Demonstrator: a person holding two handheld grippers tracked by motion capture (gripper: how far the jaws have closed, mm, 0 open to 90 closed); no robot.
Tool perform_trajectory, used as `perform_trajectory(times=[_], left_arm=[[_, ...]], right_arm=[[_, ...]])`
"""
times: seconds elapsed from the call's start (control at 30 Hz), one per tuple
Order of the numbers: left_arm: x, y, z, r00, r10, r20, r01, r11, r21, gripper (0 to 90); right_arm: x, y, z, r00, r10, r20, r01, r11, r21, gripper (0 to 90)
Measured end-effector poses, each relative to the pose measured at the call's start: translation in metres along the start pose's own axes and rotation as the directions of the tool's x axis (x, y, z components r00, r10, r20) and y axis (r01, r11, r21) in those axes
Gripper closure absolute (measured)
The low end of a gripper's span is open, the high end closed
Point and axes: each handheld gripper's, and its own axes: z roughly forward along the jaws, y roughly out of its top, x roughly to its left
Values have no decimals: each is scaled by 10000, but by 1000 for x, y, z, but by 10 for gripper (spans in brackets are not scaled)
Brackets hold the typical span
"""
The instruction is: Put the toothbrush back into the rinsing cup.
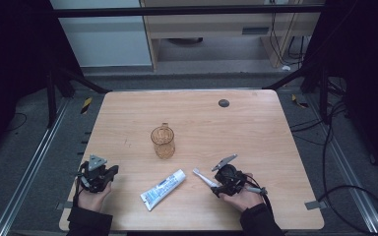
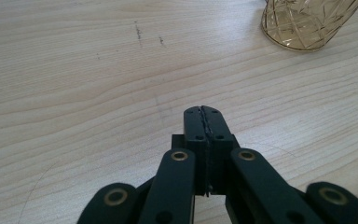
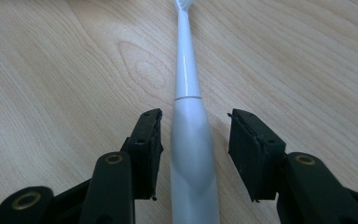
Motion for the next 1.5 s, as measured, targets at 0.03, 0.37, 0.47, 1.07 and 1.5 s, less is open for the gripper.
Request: perform_trajectory(times=[0.03,0.37,0.47,1.07,1.5], left_arm=[[0,0,0,10000,-4,3,4,10000,-4,895],[0,0,0,10000,-4,15,4,10000,-2,895],[0,0,0,10000,-6,20,6,10000,4,895],[0,0,1,10000,-21,49,21,10000,17,895],[0,0,0,10000,3,46,-3,10000,12,895]], right_arm=[[0,0,1,10000,-8,-16,8,10000,61,544],[-1,1,11,9998,129,-170,-120,9985,542,595],[0,1,13,9999,59,-122,-51,9982,593,621],[1,5,4,9997,186,130,-189,9995,267,678],[-4,8,-31,9984,521,213,-481,9863,-1577,680]])
